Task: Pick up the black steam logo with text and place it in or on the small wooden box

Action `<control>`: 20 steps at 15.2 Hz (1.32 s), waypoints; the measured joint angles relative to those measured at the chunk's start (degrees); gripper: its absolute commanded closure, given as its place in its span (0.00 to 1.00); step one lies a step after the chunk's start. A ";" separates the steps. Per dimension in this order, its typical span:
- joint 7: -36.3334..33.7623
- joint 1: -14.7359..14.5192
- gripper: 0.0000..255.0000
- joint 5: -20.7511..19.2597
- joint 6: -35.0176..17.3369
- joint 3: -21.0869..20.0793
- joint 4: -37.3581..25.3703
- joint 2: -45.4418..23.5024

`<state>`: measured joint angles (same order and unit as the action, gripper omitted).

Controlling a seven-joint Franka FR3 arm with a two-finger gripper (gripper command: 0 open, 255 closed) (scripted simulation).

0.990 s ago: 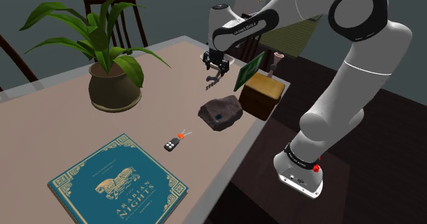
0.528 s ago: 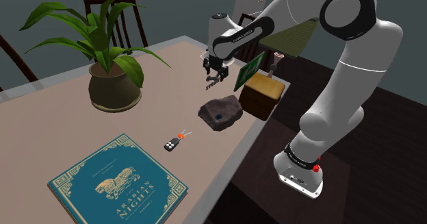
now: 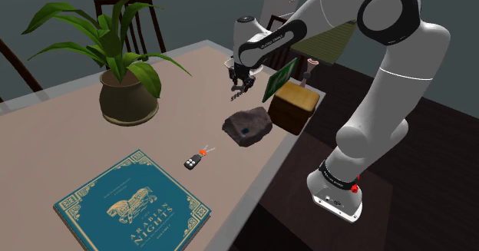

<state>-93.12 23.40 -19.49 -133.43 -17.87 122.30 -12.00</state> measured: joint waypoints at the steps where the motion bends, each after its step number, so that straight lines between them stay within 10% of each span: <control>1: 0.00 0.00 1.00 0.00 0.00 0.00 0.00 0.00; 20: 3.26 0.46 1.00 3.49 6.44 -0.81 -2.46 4.68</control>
<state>-89.86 23.85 -16.00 -126.99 -18.69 119.85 -7.32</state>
